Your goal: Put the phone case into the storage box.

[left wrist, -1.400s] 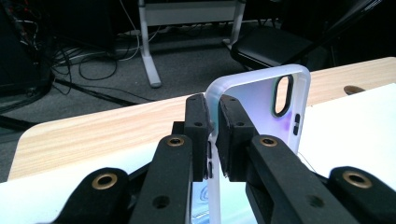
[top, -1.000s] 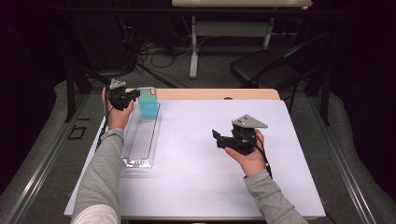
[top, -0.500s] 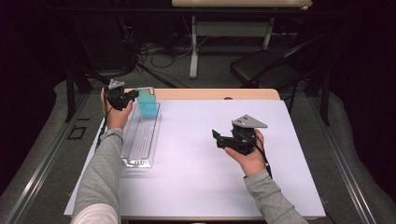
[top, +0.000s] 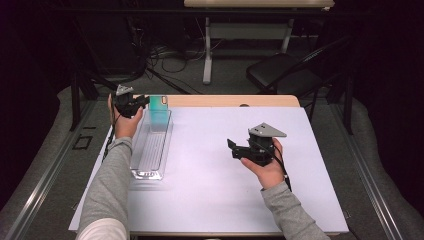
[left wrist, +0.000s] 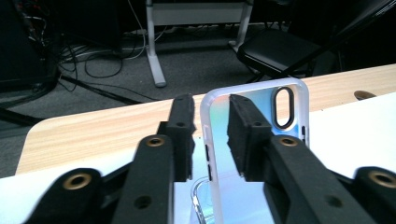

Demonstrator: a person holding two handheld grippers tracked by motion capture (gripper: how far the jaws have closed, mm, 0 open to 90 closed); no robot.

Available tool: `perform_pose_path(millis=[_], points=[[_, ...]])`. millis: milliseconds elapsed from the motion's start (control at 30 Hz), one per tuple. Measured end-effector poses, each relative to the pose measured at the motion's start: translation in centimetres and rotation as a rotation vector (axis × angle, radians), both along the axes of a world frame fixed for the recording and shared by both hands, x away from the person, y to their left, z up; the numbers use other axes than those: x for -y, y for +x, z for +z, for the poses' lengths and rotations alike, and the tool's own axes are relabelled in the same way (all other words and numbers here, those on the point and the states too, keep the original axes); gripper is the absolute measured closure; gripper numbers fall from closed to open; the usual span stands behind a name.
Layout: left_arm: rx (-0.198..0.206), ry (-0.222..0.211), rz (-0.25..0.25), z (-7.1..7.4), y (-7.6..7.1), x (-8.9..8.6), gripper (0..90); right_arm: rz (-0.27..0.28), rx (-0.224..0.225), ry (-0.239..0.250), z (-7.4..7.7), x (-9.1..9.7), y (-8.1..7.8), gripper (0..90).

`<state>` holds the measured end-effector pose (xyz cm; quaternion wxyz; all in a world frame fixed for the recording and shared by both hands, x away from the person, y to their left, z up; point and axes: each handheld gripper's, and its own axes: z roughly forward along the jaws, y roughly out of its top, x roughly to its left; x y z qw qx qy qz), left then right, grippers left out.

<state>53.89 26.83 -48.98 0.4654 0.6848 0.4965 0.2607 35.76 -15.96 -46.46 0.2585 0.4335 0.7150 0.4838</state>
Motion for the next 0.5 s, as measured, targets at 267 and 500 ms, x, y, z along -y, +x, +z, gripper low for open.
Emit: perform_pose_path(millis=[267, 500], points=[[0.003, -0.002, -0.005, 0.1, -0.08, 0.0, 59.5, -0.001, -0.001, 0.002, 0.01, -0.03, -0.02, 17.1], [0.012, 0.028, 0.019, 0.54, -0.4, 0.07, 52.8, 0.0, 0.005, 0.002, 0.06, 0.01, -0.03, 17.1]])
